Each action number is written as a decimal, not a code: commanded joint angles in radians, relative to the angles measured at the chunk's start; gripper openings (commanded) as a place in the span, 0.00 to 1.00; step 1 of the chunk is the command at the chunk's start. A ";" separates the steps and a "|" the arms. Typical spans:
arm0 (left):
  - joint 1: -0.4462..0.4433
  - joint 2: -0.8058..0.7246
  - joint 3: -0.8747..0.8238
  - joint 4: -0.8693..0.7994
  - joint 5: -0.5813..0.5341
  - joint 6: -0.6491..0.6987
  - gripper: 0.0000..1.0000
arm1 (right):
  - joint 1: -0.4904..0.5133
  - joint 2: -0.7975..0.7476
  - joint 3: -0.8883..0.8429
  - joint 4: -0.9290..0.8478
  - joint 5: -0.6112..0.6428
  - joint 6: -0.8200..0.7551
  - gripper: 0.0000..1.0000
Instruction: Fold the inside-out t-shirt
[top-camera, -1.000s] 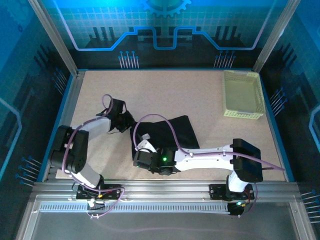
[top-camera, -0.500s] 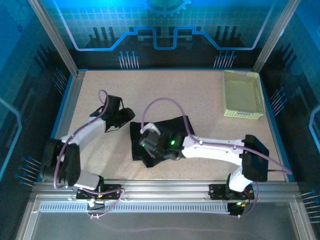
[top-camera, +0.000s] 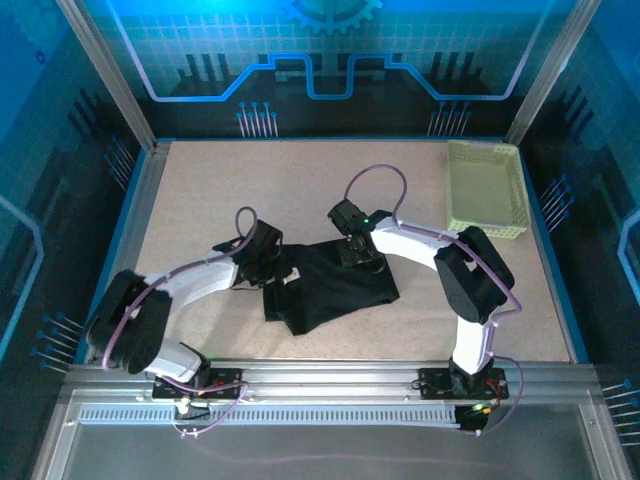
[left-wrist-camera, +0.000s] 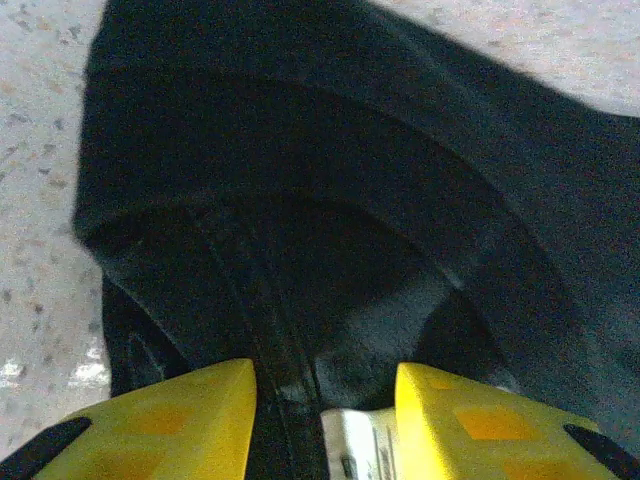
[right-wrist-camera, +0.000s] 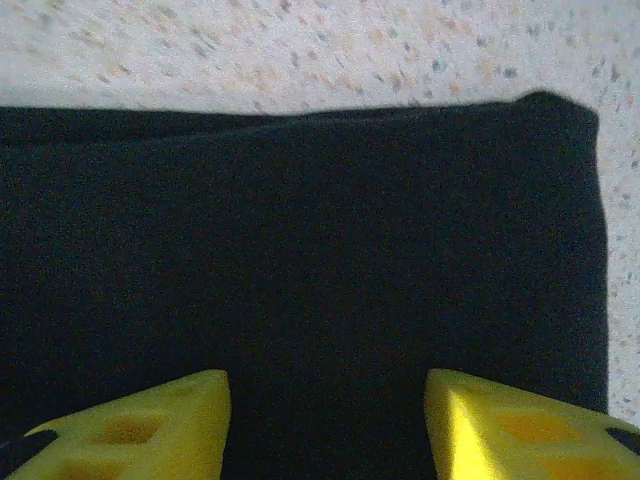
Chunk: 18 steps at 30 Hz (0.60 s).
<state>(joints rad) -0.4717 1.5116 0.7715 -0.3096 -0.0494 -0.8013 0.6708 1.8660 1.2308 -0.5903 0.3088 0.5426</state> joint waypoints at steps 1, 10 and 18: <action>0.043 0.107 0.105 0.036 0.049 0.074 0.40 | -0.001 -0.040 -0.088 -0.039 -0.031 0.088 0.55; 0.013 0.574 0.708 -0.078 0.285 0.296 0.37 | 0.267 -0.223 -0.286 -0.021 -0.073 0.362 0.55; -0.018 0.445 0.820 -0.229 0.212 0.355 0.51 | 0.273 -0.466 -0.248 -0.091 0.102 0.314 0.56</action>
<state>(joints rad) -0.4957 2.0914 1.6123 -0.4252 0.1886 -0.4984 0.9882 1.4876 0.9642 -0.6472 0.3180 0.8734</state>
